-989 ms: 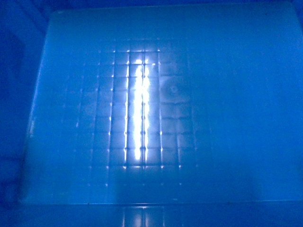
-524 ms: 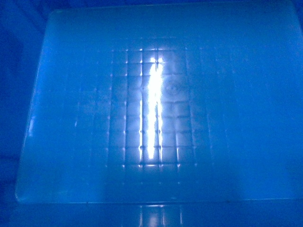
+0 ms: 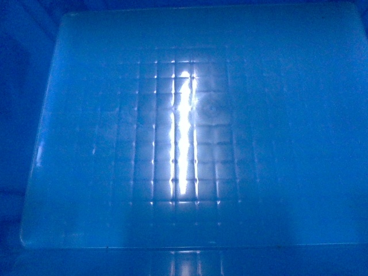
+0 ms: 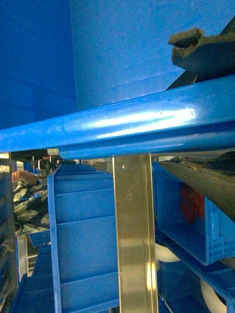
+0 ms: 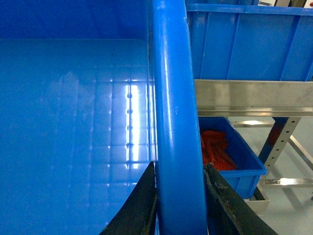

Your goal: Place box next to blue box on left shelf

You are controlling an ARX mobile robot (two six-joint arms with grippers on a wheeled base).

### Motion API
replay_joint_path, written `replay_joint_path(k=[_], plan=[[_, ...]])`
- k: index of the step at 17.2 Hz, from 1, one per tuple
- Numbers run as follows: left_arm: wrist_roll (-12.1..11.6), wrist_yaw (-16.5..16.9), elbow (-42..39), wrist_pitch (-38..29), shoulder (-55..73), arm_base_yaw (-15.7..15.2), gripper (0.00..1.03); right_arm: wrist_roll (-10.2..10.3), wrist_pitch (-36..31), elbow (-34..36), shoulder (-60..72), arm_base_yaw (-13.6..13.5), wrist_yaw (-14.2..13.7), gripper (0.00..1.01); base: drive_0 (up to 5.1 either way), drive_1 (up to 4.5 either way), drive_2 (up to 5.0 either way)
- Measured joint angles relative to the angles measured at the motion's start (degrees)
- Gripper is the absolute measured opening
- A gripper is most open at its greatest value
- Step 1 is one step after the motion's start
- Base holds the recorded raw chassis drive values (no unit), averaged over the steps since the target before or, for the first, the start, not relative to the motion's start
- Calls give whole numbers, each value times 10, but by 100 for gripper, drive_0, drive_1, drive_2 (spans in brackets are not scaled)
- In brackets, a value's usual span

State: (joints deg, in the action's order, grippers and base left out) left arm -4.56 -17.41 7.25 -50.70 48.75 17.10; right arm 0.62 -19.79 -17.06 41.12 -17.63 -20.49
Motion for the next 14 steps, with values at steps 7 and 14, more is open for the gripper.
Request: replay_joint_path(k=[7,14], plan=[[0,0,0,-2,0,0,31,0,-1,0,0,0,-1,21,0,0,0],[0,0,0,0,0,0,31,0,0,0,0,0,-1,21,0,0,0]])
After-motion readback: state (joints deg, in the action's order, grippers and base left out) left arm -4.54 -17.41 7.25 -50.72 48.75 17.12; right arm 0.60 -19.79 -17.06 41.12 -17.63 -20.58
